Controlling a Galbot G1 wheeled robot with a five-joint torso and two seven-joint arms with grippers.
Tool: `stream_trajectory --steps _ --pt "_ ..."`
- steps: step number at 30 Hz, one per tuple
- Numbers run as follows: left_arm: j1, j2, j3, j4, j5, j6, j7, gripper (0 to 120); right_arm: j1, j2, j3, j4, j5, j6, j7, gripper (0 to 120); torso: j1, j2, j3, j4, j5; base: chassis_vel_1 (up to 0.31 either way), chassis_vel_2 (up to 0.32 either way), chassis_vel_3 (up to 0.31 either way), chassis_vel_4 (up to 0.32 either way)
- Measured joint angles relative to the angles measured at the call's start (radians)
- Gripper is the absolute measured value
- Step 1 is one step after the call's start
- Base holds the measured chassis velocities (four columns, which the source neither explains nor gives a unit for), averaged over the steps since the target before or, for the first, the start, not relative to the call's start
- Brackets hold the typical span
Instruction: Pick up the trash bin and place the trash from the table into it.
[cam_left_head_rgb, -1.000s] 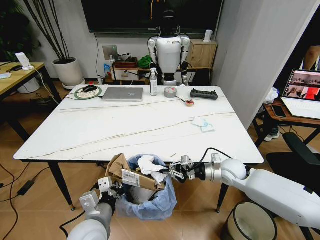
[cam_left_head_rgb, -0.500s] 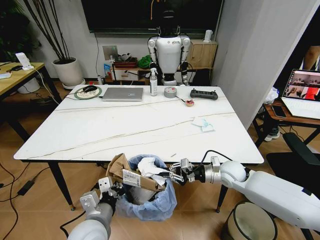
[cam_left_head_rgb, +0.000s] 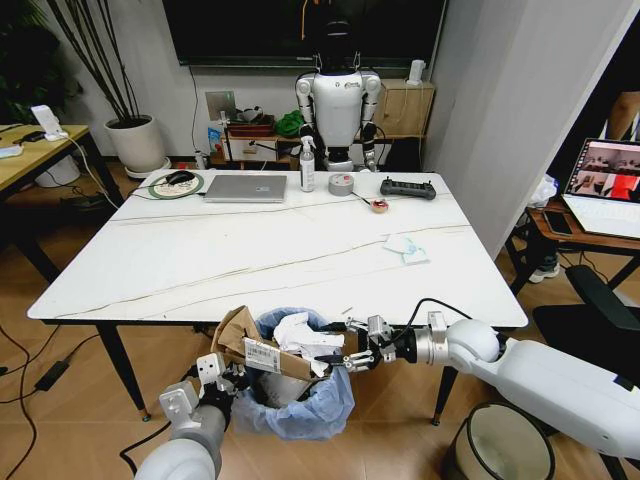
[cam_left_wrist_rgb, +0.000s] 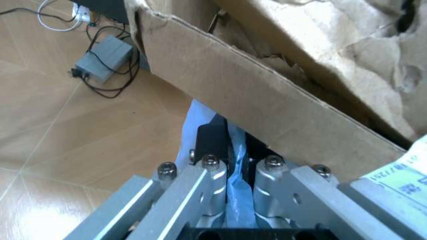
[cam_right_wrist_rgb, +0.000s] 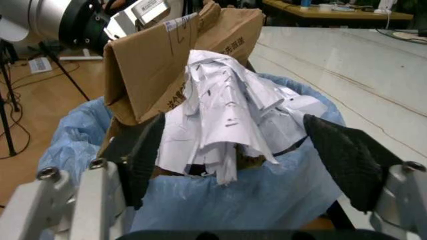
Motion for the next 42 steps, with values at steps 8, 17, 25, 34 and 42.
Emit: stream_trajectory --steps 8,17,25,34,42 --pt "0.0 0.002 0.0 0.004 0.0 0.0 0.0 0 -0.002 -0.023 0.028 -0.021 0.002 0.011 -0.027 100 0.0 0.0 0.0 -0.0001 0.0 0.0 0.0 0.0 0.0" --pt "-0.001 0.005 0.0 0.004 0.0 0.0 0.0 0 -0.014 -0.059 0.094 -0.021 0.091 0.017 -0.091 100 0.0 0.0 0.0 -0.0002 -0.0002 0.0 0.0 0.0 0.0" --pt "0.004 0.005 -0.004 -0.007 -0.001 0.0 0.0 0 -0.017 -0.031 0.143 -0.035 0.208 0.004 0.025 100 0.0 0.0 0.0 0.0 0.0 0.0 0.0 0.0 0.0" --pt "0.021 0.003 -0.012 -0.031 0.002 0.0 -0.001 0 0.0 0.044 0.176 -0.074 0.265 -0.186 0.542 100 0.0 0.0 0.0 -0.0001 -0.0005 0.0 0.0 0.0 0.0" --pt "0.036 0.011 -0.019 -0.045 0.002 0.0 -0.004 0 0.013 0.129 0.206 -0.215 0.2 -0.278 0.765 100 0.0 0.0 0.0 0.0 -0.0001 0.0 0.0 0.0 0.0"
